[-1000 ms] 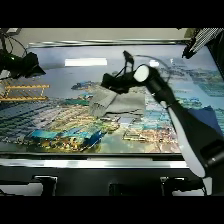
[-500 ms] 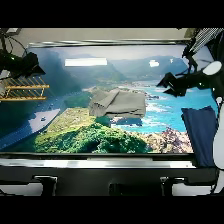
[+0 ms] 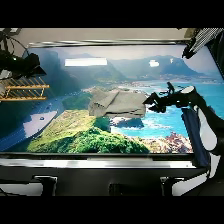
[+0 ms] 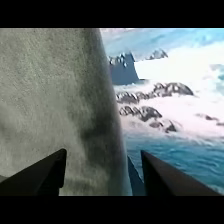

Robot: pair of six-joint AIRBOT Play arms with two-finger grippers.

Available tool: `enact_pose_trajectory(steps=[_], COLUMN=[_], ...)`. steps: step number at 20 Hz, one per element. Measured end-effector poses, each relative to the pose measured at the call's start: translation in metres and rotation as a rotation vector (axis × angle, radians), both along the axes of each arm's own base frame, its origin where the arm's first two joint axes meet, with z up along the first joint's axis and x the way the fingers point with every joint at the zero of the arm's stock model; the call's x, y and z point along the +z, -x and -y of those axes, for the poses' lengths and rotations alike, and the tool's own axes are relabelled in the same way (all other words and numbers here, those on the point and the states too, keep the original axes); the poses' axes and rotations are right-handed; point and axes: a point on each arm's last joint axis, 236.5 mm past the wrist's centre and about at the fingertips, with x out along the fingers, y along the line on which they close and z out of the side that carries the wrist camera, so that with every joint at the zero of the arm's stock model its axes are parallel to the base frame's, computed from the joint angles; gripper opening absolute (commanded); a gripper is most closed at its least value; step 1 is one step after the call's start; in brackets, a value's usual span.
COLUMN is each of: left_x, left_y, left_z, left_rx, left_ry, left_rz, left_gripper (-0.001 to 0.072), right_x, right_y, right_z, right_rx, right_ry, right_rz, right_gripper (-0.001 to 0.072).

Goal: Fold the clothes and pants, and hang the long-sleeved shirts on hangers.

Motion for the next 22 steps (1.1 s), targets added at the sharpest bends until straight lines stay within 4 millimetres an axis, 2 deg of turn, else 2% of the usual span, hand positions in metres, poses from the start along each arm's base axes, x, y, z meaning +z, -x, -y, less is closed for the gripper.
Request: enact_pose_trajectory(steps=[1,2,4,8,11,13,17,19,22], left_x=[-0.001,-0.002,-0.003,-0.005,-0.005,-0.005,-0.005,-0.005,-0.005], left_y=[0.0,-0.001,-0.001,-0.002,-0.002,-0.002,-0.002,-0.002,-0.001], left_z=[0.0,0.0,0.0,0.0,0.0,0.0,0.0,0.0,0.0], left_rx=[0.0,0.0,0.0,0.0,0.0,0.0,-0.001,-0.001,-0.002], left_ry=[0.0,0.0,0.001,0.001,0.001,0.001,0.001,0.001,0.001], left_rz=[-0.002,-0.005,-0.007,-0.01,-0.01,-0.01,-0.011,-0.011,-0.011], left_gripper=[0.0015,0.0015,0.0015,0.0015,0.0015,0.0015,0.0015,0.0015,0.0015], right_x=[-0.006,-0.01,-0.016,-0.006,0.024,0.055,0.123,0.156,0.196], right_y=[-0.001,-0.001,-0.004,-0.012,-0.026,-0.042,-0.074,-0.089,-0.103], right_z=[-0.008,-0.015,-0.028,-0.04,-0.038,-0.026,0.019,0.052,0.107], right_rx=[0.006,0.012,0.018,0.016,-0.019,-0.068,-0.203,-0.288,-0.423], right_ry=[-0.005,-0.007,-0.008,-0.034,-0.062,-0.081,-0.108,-0.115,-0.119], right_rz=[-0.001,-0.002,0.009,0.048,0.087,0.122,0.207,0.258,0.325], right_gripper=[0.0439,0.0341,0.0056,0.0042,0.0041,0.0041,0.0041,0.0041,0.004])
